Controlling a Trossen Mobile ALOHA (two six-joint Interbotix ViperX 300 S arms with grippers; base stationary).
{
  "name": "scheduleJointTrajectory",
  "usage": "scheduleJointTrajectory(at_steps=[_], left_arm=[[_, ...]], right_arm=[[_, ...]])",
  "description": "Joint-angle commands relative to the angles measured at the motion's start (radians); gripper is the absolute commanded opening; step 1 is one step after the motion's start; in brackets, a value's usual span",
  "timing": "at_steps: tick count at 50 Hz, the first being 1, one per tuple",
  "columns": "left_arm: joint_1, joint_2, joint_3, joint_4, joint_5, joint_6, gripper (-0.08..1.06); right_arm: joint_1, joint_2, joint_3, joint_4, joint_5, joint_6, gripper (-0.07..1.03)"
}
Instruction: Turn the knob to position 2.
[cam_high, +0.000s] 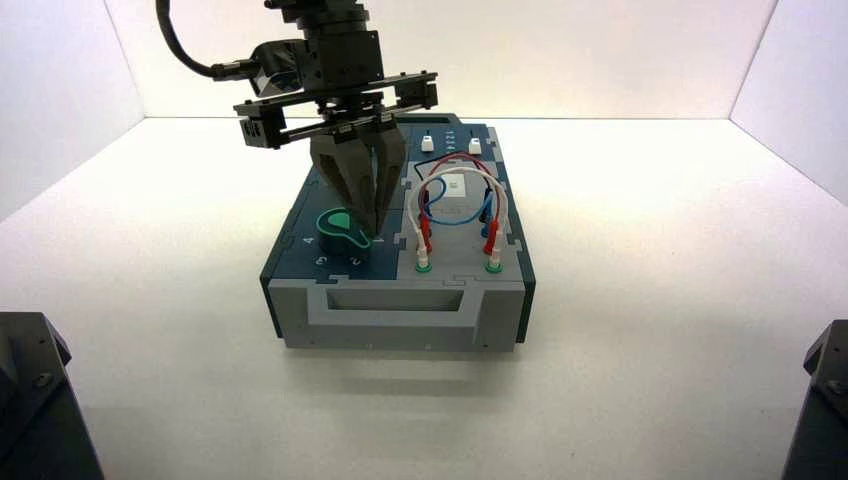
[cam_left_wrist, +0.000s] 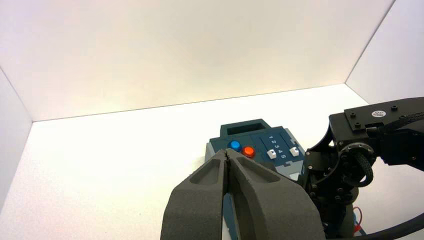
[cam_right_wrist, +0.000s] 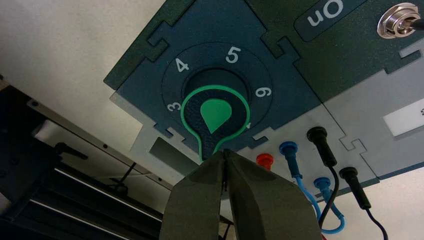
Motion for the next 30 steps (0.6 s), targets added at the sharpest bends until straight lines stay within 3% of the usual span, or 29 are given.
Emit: scheduleJointTrajectory(at_steps=[1,30], left_arm=[[0.002,0.005,-0.023,-0.002,-0.005,0.003,-0.03],[0.002,0.000,-0.023,-0.002,-0.003,0.006,-0.03]], right_arm=[[0.009,-0.025,-0.025,0.012,0.000,0.006,-0.02],[0.005,-0.020,-0.003,-0.002,0.002,0.008,-0.02]])
